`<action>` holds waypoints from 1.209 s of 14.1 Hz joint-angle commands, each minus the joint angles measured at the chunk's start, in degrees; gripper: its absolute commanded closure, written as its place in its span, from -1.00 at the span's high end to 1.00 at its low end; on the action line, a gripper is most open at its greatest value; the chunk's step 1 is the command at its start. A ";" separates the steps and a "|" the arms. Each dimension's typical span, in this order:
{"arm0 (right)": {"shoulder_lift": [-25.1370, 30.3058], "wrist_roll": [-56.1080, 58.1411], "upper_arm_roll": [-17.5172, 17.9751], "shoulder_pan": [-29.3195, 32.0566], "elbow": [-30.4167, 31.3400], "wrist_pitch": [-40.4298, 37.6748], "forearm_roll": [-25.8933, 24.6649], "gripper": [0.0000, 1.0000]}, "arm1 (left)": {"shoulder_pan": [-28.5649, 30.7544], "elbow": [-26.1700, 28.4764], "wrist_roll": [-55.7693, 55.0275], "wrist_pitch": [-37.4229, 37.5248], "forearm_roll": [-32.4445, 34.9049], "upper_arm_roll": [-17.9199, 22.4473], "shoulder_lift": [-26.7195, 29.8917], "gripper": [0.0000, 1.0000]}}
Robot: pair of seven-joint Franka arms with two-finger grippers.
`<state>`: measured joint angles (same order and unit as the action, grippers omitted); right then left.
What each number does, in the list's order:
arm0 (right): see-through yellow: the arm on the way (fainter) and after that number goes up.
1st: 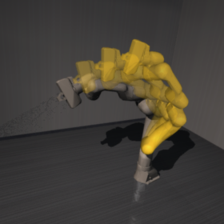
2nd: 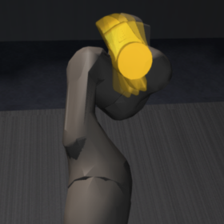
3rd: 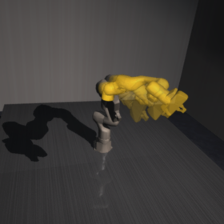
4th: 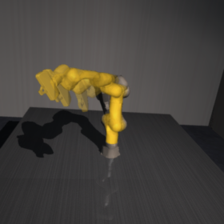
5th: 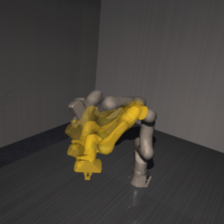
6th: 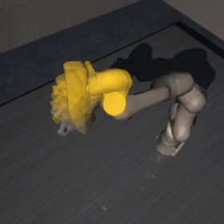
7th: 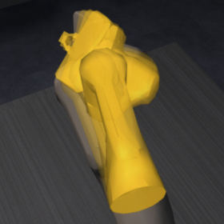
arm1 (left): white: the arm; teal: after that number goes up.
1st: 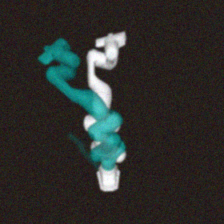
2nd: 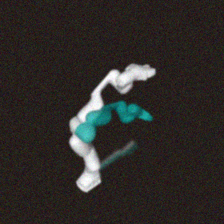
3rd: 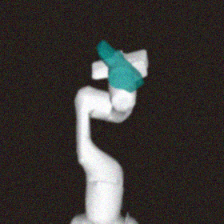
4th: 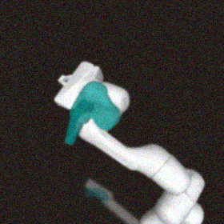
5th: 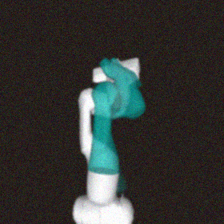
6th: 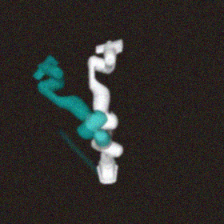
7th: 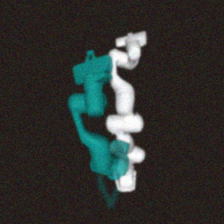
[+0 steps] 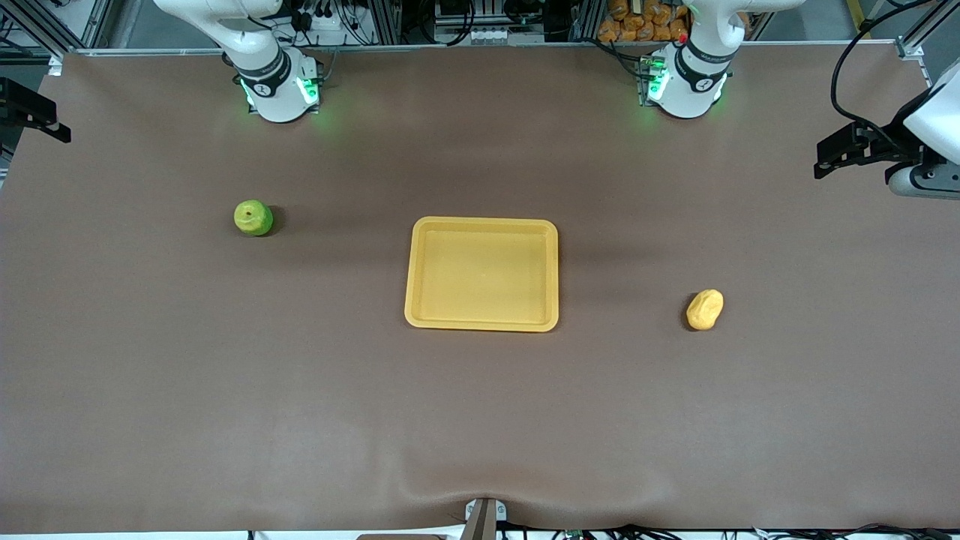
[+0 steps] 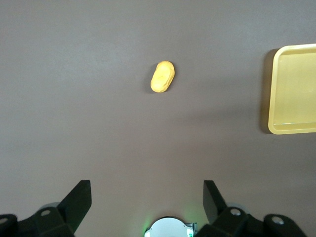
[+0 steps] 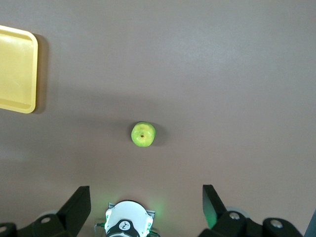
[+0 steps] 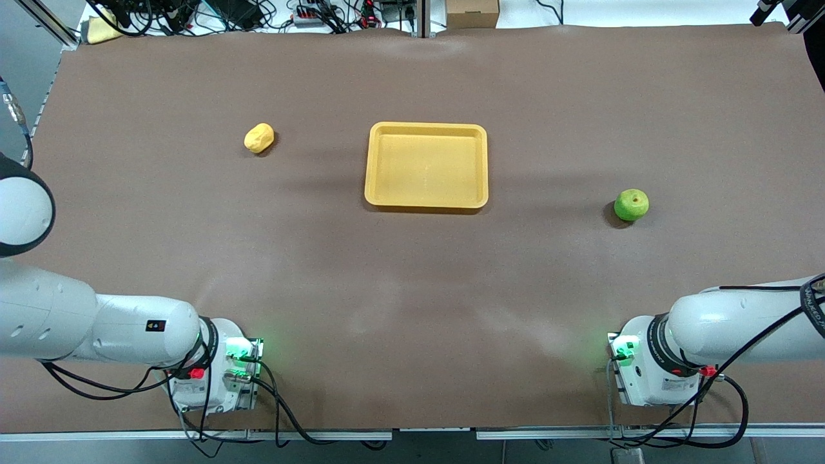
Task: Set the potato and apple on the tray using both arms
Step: 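Move the left gripper down over the yellow potato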
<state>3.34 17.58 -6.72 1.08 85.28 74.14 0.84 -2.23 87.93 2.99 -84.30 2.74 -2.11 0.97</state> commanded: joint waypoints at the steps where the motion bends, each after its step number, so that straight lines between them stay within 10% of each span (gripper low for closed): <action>1: 1.14 0.52 -0.14 -0.37 1.12 -0.13 -1.10 1.00 | 0.04 -0.04 1.57 -0.08 -0.11 0.09 0.08 1.00; 17: -0.18 0.44 -0.40 -0.11 0.50 -0.40 -0.67 1.00 | -1.20 -0.13 -4.13 -3.13 0.25 -1.40 -18.19 1.00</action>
<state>3.10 17.58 -6.96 1.08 85.49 73.68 0.84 -3.79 88.61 -0.19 -85.59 2.82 -3.37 -14.88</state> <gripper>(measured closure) 0.000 0.000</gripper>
